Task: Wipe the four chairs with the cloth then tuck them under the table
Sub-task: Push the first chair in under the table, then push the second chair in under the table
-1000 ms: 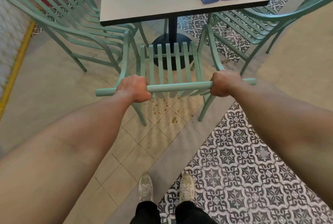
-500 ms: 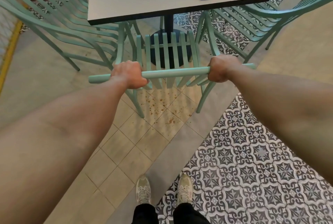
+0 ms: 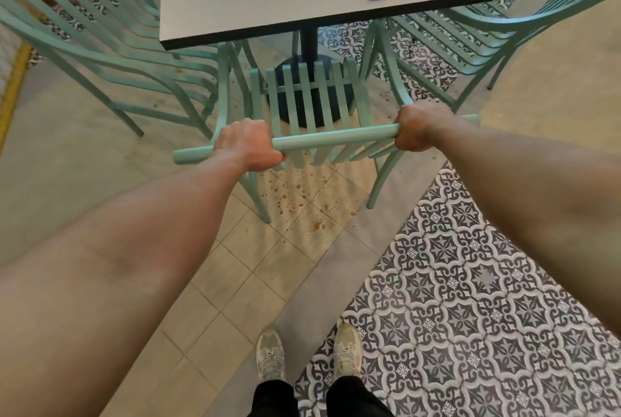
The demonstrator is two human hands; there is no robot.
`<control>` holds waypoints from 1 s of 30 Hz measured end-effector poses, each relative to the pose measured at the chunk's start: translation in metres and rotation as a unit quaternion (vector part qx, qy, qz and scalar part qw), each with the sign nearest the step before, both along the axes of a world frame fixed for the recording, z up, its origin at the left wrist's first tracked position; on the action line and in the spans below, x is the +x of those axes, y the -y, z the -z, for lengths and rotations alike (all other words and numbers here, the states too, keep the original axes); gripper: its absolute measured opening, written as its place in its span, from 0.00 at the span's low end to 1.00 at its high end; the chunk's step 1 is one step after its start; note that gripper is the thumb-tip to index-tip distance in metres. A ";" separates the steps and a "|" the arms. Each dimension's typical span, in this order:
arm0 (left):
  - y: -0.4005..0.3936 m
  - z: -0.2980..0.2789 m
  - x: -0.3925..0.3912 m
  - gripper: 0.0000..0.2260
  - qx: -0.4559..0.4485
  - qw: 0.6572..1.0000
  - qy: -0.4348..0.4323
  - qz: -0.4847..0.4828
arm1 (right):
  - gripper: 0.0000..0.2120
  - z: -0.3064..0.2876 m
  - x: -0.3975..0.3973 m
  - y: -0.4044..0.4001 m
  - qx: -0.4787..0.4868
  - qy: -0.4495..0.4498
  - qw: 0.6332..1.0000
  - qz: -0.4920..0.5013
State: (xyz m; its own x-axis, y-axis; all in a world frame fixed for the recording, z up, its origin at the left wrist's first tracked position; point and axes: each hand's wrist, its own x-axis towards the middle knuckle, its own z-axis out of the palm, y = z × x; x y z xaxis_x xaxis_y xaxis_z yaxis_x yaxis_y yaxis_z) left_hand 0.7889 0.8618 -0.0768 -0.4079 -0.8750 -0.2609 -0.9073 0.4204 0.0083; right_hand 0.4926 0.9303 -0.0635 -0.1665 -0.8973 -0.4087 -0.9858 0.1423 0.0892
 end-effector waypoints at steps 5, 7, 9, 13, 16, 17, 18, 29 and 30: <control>-0.001 0.001 0.005 0.18 0.001 1.000 -0.003 0.015 | 0.14 0.000 0.004 -0.004 0.008 -0.018 1.000 0.010; -0.002 -0.001 0.004 0.17 0.005 1.000 -0.004 0.017 | 0.13 0.000 0.005 -0.006 0.008 -0.030 0.999 0.009; -0.003 0.000 0.003 0.16 0.004 1.000 -0.009 0.014 | 0.14 -0.002 0.006 -0.007 0.007 -0.040 0.999 0.012; -0.012 0.007 0.004 0.16 -0.066 0.997 -0.034 0.028 | 0.27 0.015 0.016 -0.025 -0.092 -0.053 0.988 0.112; -0.042 0.020 0.004 0.34 -0.170 0.983 -0.044 0.056 | 0.41 0.028 0.038 -0.066 -0.180 0.003 0.963 0.201; -0.060 0.025 0.002 0.39 -0.177 0.981 -0.052 0.064 | 0.43 0.031 0.047 -0.082 -0.173 0.034 0.961 0.215; -0.081 0.029 -0.002 0.43 -0.168 0.981 -0.057 0.079 | 0.42 0.032 0.054 -0.101 -0.154 0.060 0.959 0.230; -0.213 0.026 -0.150 0.33 0.140 0.934 0.040 0.325 | 0.34 0.031 0.033 -0.299 0.028 0.134 0.894 0.427; -0.216 0.023 -0.169 0.33 0.143 0.928 0.048 0.340 | 0.34 0.028 0.021 -0.311 0.030 0.152 0.885 0.439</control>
